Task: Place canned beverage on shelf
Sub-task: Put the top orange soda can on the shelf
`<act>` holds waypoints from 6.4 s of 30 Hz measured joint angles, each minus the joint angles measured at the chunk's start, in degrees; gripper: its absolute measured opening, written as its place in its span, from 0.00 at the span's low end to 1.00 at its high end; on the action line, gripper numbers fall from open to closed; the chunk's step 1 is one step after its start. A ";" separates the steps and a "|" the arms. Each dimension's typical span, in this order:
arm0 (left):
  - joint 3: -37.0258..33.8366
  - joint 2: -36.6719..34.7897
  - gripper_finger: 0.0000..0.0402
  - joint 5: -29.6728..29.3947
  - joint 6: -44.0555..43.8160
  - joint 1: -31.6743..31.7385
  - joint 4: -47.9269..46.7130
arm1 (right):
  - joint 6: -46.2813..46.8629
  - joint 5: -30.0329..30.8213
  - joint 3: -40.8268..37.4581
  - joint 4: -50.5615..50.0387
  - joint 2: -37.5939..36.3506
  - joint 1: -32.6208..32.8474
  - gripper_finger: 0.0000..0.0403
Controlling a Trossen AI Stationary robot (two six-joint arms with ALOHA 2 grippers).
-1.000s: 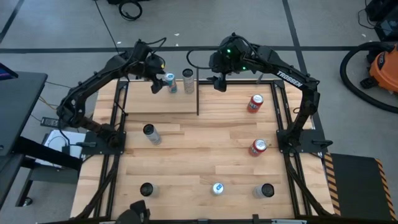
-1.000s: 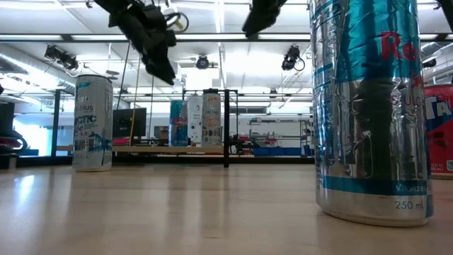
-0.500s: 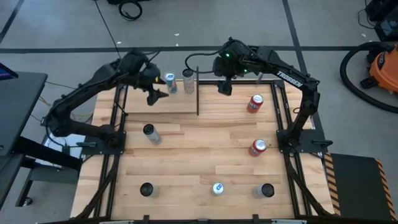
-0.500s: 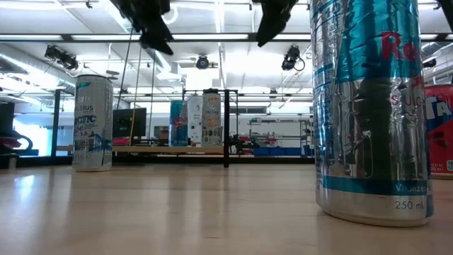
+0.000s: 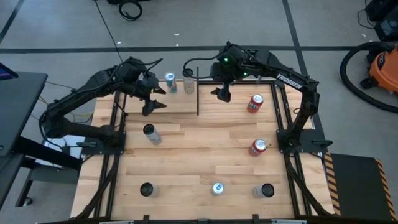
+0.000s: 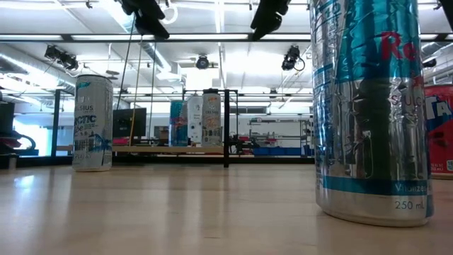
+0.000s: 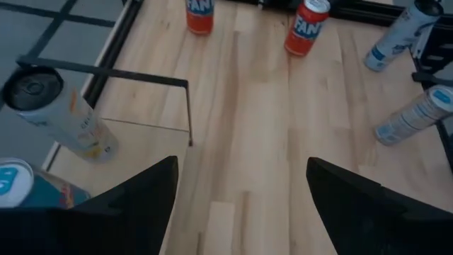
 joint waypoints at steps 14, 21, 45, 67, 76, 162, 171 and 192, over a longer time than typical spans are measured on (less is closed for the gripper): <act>0.00 0.02 0.78 -0.06 -1.41 -3.60 -0.61 | 9.43 2.27 0.00 -10.53 0.00 0.36 0.97; 0.00 0.04 0.78 -0.06 0.04 -4.92 -1.83 | 18.45 11.79 0.00 -19.69 -1.40 -1.38 0.97; 0.00 0.06 0.78 -0.03 1.63 -5.50 -3.12 | 23.77 21.38 -30.47 -3.71 -31.04 -12.16 0.97; 0.00 0.06 0.78 -0.03 1.65 -5.48 -2.83 | 36.61 16.78 -62.33 8.00 -45.43 -12.23 0.97; 0.00 0.06 0.78 -0.03 1.69 -5.48 -2.83 | 43.08 22.36 -72.05 14.55 -48.60 -12.23 0.97; -0.02 0.10 0.78 -6.04 1.60 -5.48 2.44 | 37.25 11.34 -102.37 76.70 -49.96 -6.54 0.72; -0.05 1.19 0.78 -6.03 -1.39 -5.35 7.87 | 34.19 10.88 -89.96 75.18 -43.01 0.89 0.72; 0.00 8.19 0.78 -6.52 1.21 -7.38 5.56 | 27.60 4.62 -73.33 73.06 -22.89 5.54 0.72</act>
